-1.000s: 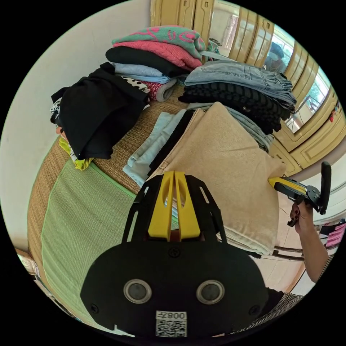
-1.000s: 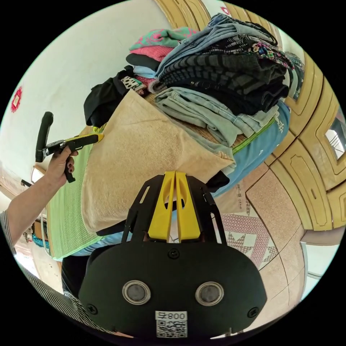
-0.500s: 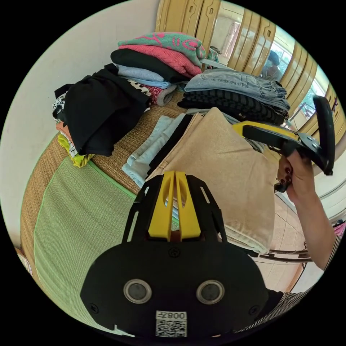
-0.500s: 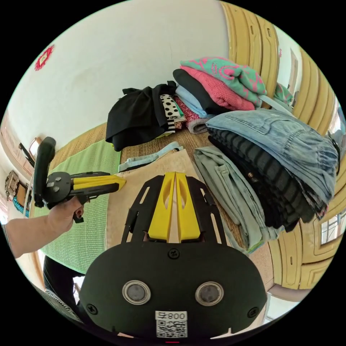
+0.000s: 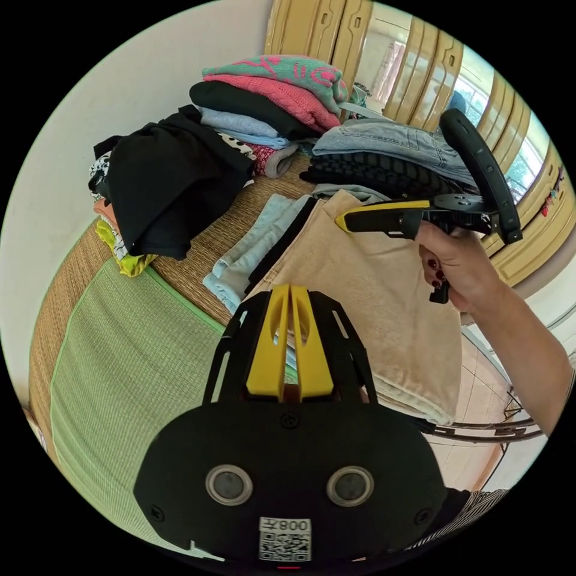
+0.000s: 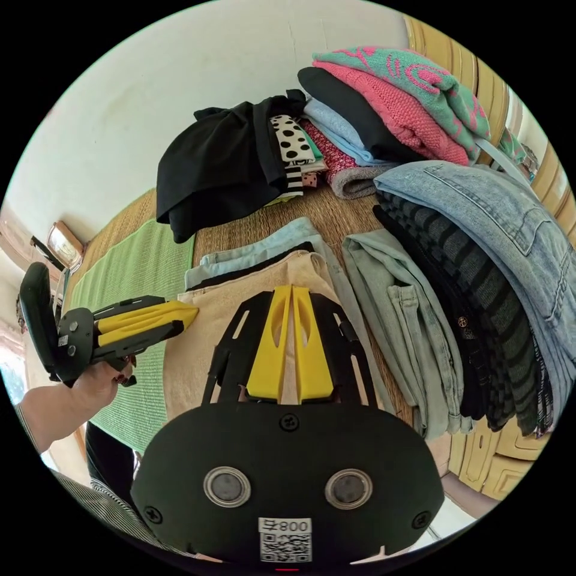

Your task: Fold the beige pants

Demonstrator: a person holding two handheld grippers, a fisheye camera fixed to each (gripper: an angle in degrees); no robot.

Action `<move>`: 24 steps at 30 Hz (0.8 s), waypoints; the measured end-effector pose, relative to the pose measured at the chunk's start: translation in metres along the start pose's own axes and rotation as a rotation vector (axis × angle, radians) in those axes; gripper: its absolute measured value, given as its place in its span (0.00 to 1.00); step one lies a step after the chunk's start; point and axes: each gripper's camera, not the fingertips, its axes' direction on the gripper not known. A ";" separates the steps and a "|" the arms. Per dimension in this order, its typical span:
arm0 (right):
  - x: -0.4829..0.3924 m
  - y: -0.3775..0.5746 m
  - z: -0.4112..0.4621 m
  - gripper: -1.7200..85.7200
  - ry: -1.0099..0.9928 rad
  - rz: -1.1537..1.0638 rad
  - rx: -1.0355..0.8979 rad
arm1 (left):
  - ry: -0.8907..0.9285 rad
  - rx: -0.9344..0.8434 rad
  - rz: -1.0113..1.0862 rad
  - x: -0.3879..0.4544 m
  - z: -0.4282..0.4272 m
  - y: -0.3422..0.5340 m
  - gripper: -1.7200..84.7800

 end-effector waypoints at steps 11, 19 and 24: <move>-0.022 0.199 -0.058 0.02 -0.121 -0.102 -0.009 | 0.042 -0.001 0.154 0.030 -0.011 0.059 0.02; 0.003 0.236 -0.050 0.02 -0.215 0.050 0.025 | 0.074 -0.010 0.117 0.022 -0.039 0.058 0.02; -0.005 0.267 -0.045 0.02 -0.162 0.046 0.036 | 0.076 0.017 0.133 0.026 -0.053 0.056 0.02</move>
